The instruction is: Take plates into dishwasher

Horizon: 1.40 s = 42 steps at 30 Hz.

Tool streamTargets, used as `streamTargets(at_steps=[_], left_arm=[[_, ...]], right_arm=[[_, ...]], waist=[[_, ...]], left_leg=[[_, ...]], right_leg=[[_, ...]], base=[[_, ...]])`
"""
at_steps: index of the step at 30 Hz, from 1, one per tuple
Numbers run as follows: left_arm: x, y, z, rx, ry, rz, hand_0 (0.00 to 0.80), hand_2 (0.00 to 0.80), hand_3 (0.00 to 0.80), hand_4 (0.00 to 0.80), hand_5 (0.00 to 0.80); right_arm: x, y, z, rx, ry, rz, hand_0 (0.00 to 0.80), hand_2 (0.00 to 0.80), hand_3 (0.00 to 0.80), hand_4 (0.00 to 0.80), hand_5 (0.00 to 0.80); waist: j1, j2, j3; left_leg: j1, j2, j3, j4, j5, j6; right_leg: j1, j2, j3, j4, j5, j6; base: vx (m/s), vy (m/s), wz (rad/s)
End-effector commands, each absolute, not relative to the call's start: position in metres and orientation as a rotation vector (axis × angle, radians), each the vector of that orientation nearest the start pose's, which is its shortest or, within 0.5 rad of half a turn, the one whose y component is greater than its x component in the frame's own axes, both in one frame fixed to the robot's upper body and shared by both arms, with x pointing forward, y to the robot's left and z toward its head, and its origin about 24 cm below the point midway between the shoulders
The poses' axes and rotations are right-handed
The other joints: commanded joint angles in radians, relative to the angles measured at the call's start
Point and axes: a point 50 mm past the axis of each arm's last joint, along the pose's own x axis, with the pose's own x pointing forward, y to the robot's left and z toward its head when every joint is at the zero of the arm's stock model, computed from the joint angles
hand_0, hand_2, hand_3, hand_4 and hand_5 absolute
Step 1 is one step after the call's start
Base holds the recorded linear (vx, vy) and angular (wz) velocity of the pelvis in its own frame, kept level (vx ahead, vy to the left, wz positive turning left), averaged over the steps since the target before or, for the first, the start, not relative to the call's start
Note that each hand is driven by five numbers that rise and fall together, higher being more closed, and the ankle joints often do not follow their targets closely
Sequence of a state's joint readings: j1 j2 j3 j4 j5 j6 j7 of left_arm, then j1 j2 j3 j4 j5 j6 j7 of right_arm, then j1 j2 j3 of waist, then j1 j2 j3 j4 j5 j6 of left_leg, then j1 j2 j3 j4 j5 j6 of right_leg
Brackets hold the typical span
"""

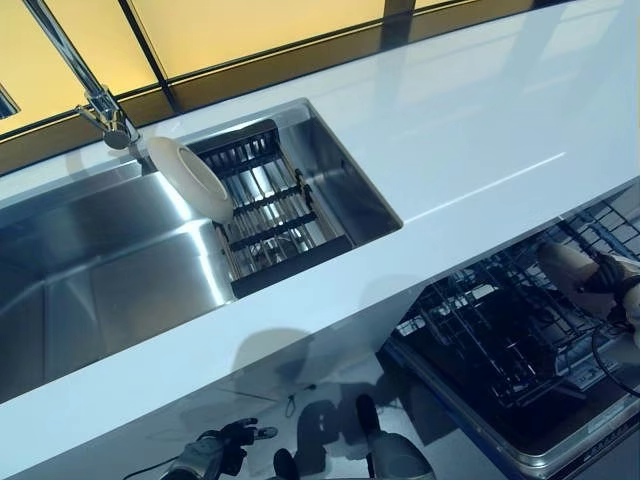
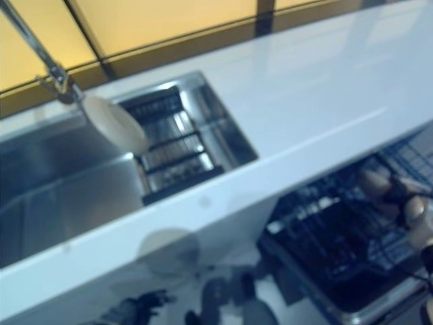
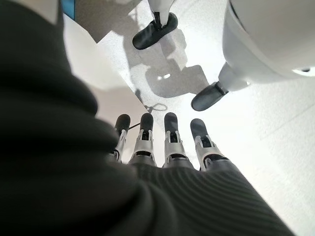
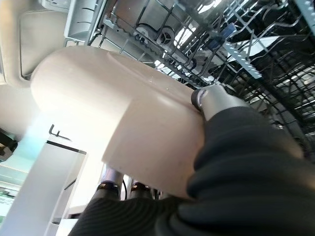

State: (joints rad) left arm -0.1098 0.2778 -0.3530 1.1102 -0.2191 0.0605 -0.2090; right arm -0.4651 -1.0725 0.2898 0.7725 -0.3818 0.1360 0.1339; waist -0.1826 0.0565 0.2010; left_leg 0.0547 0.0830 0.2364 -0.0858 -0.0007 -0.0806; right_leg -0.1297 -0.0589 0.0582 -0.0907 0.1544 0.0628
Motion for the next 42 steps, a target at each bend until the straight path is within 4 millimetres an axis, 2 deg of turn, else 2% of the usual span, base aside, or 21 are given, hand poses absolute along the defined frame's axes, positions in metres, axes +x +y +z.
streamTargets(at_steps=[1, 5, 12, 27, 37, 38, 40, 41, 42], left_arm=[[0.161, 0.22, -0.137, 0.171, 1.065, -0.22, 0.0, 0.0, 0.0, 0.0, 0.0], [0.166, 0.219, -0.135, 0.161, 1.049, -0.23, 0.0, 0.0, 0.0, 0.0, 0.0], [0.17, 0.215, -0.134, 0.156, 1.029, -0.256, 0.0, 0.0, 0.0, 0.0, 0.0], [0.178, 0.214, -0.13, 0.158, 0.998, -0.272, 0.0, 0.0, 0.0, 0.0, 0.0], [0.177, 0.215, -0.13, 0.158, 0.993, -0.278, 0.0, 0.0, 0.0, 0.0, 0.0], [0.177, 0.214, -0.13, 0.159, 0.995, -0.279, 0.0, 0.0, 0.0, 0.0, 0.0], [0.176, 0.214, -0.131, 0.161, 0.998, -0.281, 0.0, 0.0, 0.0, 0.0, 0.0], [0.175, 0.214, -0.131, 0.162, 1.0, -0.281, 0.0, 0.0, 0.0, 0.0, 0.0], [0.175, 0.215, -0.131, 0.162, 0.999, -0.28, 0.0, 0.0, 0.0, 0.0, 0.0]], right_arm=[[0.293, -0.416, 0.146, -1.449, 0.621, -0.344, 0.8, 0.8, 0.8, 0.8, 0.8], [0.29, -0.426, 0.151, -1.475, 0.674, -0.405, 0.8, 0.8, 0.8, 0.8, 0.8], [0.282, -0.436, 0.147, -1.49, 0.754, -0.436, 0.8, 0.8, 0.8, 0.8, 0.8], [0.27, -0.441, 0.12, -1.422, 0.876, -0.459, 0.8, 0.8, 0.8, 0.8, 0.8], [0.264, -0.444, 0.116, -1.397, 0.887, -0.488, 0.8, 0.8, 0.8, 0.8, 0.8], [0.263, -0.445, 0.115, -1.393, 0.886, -0.492, 0.744, 0.744, 0.744, 0.744, 0.744], [0.262, -0.446, 0.115, -1.39, 0.887, -0.501, 0.138, 0.138, 0.138, 0.138, 0.138], [0.261, -0.446, 0.115, -1.386, 0.889, -0.504, 0.0, 0.0, 0.0, 0.0, 0.0], [0.261, -0.447, 0.115, -1.384, 0.893, -0.503, 0.0, 0.0, 0.0, 0.0, 0.0]], waist=[[0.028, -0.051, 0.009], [0.033, -0.028, 0.028], [0.039, -0.003, 0.037], [0.054, 0.017, 0.067], [0.055, 0.017, 0.064], [0.054, 0.016, 0.063], [0.054, 0.013, 0.061], [0.054, 0.011, 0.06], [0.053, 0.009, 0.059]], left_leg=[[-0.012, 0.011, -0.066, -0.001, -0.011, 0.011], [-0.028, 0.007, -0.073, -0.001, -0.001, 0.006], [-0.045, 0.001, -0.083, -0.001, 0.004, 0.002], [-0.067, -0.011, -0.106, -0.001, 0.011, 0.005], [-0.065, -0.013, -0.11, -0.001, 0.01, 0.007], [-0.063, -0.012, -0.11, -0.001, 0.01, 0.007], [-0.06, -0.011, -0.109, -0.001, 0.009, 0.007], [-0.058, -0.011, -0.109, -0.001, 0.008, 0.007], [-0.057, -0.009, -0.108, -0.001, 0.008, 0.007]], right_leg=[[0.01, -0.051, -0.02, 0.017, -0.022, 0.072], [-0.002, -0.058, -0.03, 0.017, -0.021, 0.07], [-0.014, -0.063, -0.038, 0.012, -0.021, 0.069], [-0.031, -0.075, -0.049, 0.014, -0.016, 0.069], [-0.027, -0.076, -0.051, 0.012, -0.016, 0.068], [-0.026, -0.075, -0.051, 0.012, -0.016, 0.068], [-0.023, -0.074, -0.05, 0.012, -0.016, 0.068], [-0.021, -0.074, -0.05, 0.012, -0.016, 0.069], [-0.02, -0.073, -0.049, 0.012, -0.016, 0.069]], base=[[-0.054, -0.018, 0.04], [-0.054, -0.001, 0.14], [-0.01, 0.002, 0.04], [-0.003, -0.005, 0.03], [-0.004, 0.001, 0.02], [0.0, 0.0, 0.0], [0.0, 0.0, 0.0], [0.0, 0.0, 0.0], [0.0, 0.0, 0.0]])
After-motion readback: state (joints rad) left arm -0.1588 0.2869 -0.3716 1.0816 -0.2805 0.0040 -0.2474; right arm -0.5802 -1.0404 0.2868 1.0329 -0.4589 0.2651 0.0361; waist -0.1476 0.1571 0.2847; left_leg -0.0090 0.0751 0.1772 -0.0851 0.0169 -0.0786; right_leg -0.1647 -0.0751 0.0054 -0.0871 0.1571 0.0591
